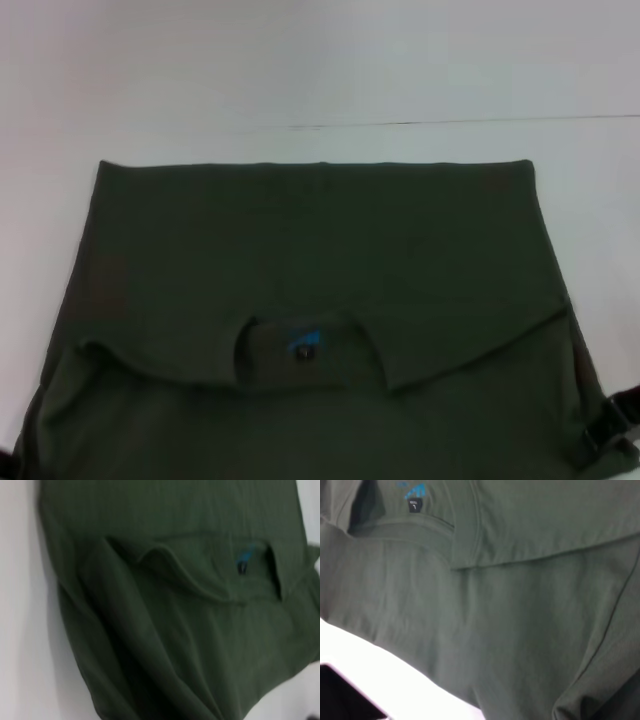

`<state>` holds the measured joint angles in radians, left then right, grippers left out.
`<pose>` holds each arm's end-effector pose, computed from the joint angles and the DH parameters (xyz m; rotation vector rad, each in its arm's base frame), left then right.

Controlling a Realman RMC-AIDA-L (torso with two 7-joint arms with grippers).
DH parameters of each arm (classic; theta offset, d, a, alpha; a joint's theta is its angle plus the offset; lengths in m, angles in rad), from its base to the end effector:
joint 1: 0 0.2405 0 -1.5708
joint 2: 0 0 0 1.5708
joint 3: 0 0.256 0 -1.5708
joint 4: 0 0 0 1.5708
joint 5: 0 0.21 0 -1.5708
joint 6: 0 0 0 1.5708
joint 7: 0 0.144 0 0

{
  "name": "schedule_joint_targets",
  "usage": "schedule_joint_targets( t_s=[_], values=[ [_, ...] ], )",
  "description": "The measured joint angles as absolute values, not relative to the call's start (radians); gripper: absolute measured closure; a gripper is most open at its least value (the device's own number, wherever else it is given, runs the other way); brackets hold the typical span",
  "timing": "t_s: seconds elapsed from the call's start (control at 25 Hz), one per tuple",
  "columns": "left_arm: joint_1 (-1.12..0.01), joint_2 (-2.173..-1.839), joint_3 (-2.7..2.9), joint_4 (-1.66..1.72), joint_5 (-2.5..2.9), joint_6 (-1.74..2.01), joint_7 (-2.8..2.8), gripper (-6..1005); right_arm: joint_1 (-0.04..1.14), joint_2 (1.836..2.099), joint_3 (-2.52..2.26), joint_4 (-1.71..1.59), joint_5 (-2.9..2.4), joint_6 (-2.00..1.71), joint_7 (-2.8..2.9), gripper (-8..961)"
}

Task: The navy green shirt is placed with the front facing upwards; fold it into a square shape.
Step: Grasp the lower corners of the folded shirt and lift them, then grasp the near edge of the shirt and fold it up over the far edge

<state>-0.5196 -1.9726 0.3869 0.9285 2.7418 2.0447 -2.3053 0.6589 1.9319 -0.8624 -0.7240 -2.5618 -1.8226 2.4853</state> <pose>-0.3254 0.2589 0.0905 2.3544 2.0662 0.0009 0.2885 0.3131 0.0394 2.4084 -1.9015 0.3672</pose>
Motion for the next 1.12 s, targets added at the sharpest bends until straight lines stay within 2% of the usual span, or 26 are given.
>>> schedule_joint_targets(
  t_s=[0.24, 0.52, 0.92, 1.12],
  values=[
    [-0.504, -1.981, 0.393, 0.931, 2.776, 2.057, -2.298, 946, 0.64, 1.941, -0.863, -0.719, -2.574, -1.842, 2.464, 888],
    [-0.537, -1.974, 0.385, 0.918, 2.714, 2.056, -2.276, 946, 0.644, 1.943, -0.784, -0.715, -2.562, -1.837, 2.438, 888],
    [-0.601, -1.934, 0.282, 0.897, 2.608, 1.986, -2.286, 946, 0.652, 1.895, -0.531, -0.713, -2.48, -1.821, 2.415, 887],
    [-0.601, -1.927, 0.217, 0.851, 2.516, 1.859, -2.298, 946, 0.655, 1.885, -0.489, -0.702, -2.41, -1.734, 2.421, 887]
  ],
)
